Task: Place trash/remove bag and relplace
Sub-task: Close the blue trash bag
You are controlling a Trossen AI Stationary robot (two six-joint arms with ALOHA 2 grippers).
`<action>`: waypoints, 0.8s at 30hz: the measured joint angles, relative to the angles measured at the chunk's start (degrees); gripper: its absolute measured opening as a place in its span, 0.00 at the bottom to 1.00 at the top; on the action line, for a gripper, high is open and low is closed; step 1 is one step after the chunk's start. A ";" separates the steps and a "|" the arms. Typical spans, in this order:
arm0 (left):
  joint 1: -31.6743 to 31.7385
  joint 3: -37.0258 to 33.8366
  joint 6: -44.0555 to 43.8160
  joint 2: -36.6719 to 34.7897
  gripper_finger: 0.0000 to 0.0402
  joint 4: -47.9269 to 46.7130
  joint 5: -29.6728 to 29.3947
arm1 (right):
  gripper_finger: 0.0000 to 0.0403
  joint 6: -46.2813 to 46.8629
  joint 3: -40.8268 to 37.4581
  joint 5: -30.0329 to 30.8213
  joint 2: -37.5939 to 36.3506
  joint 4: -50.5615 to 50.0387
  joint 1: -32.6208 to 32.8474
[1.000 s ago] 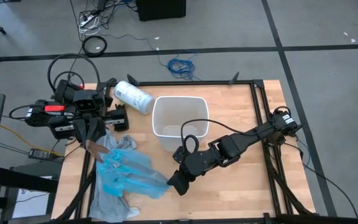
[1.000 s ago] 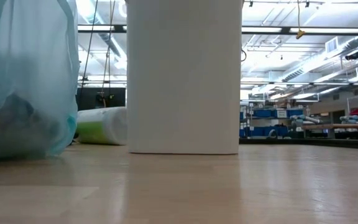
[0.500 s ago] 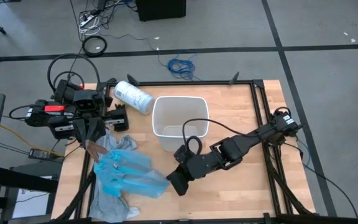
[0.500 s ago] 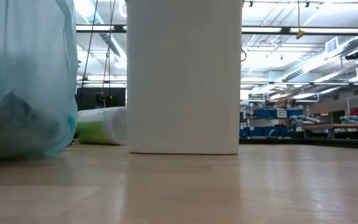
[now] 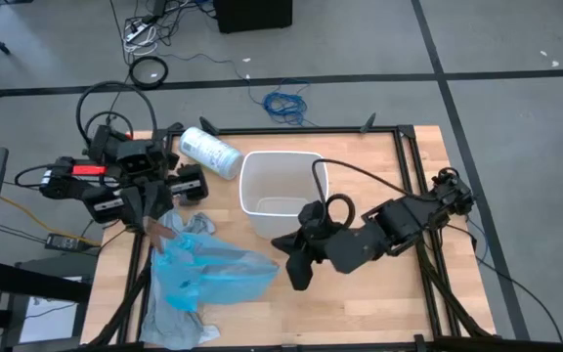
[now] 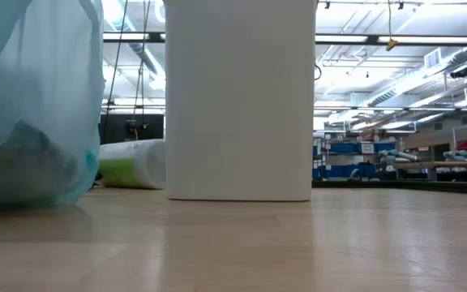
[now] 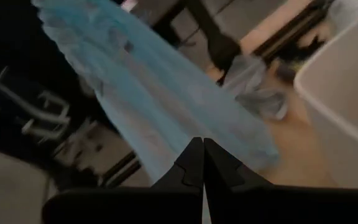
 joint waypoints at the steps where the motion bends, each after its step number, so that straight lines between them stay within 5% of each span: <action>1: 0.00 0.00 0.85 0.04 0.01 -0.73 -0.23 | 0.00 1.37 0.03 -1.64 -0.03 -1.03 -0.20; 9: 0.00 0.00 1.24 0.04 0.01 -4.33 -0.23 | 0.12 11.97 -5.70 -13.72 0.35 -15.78 -1.79; 18: 0.00 0.00 1.24 0.02 0.01 -4.09 0.02 | 0.40 11.97 -6.81 -12.24 0.30 -11.60 -1.86; 24: 0.00 0.00 3.12 0.02 0.01 -4.11 0.03 | 0.46 11.69 -6.81 -11.70 0.30 -10.92 -2.63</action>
